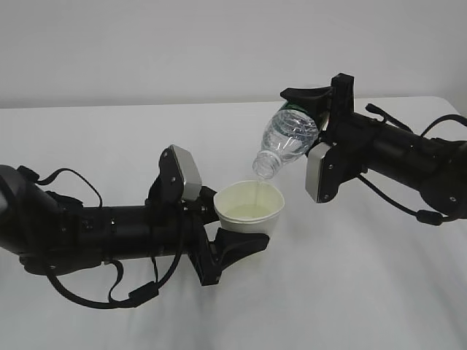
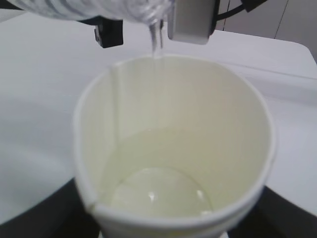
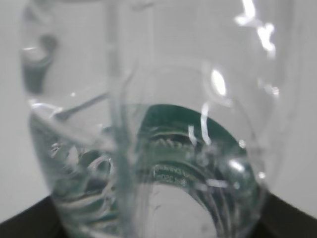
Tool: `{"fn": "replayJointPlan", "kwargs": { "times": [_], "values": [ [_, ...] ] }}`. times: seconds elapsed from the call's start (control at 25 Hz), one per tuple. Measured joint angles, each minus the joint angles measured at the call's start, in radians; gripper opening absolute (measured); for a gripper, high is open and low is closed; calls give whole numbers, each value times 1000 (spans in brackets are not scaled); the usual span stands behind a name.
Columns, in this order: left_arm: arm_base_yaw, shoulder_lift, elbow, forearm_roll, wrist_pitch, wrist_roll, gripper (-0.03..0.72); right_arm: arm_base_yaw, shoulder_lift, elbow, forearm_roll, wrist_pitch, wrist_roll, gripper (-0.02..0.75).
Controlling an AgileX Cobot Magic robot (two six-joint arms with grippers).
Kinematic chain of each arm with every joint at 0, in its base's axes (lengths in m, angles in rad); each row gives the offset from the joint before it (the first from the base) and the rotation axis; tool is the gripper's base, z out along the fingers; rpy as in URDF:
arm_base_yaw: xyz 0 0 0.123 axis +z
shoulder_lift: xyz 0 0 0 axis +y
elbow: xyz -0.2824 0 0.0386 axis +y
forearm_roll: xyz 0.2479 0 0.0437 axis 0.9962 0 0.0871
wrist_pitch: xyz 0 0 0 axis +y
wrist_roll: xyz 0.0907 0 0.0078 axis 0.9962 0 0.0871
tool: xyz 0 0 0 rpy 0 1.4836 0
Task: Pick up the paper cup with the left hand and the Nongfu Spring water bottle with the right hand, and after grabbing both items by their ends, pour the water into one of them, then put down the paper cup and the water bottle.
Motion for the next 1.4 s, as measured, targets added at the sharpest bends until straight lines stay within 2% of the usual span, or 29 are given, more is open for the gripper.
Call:
{"fn": "replayJointPlan", "kwargs": {
  "times": [1.4],
  "values": [
    [0, 0, 0, 0, 4, 0, 484, 2, 0, 0, 0, 0, -2, 466]
  ]
}}
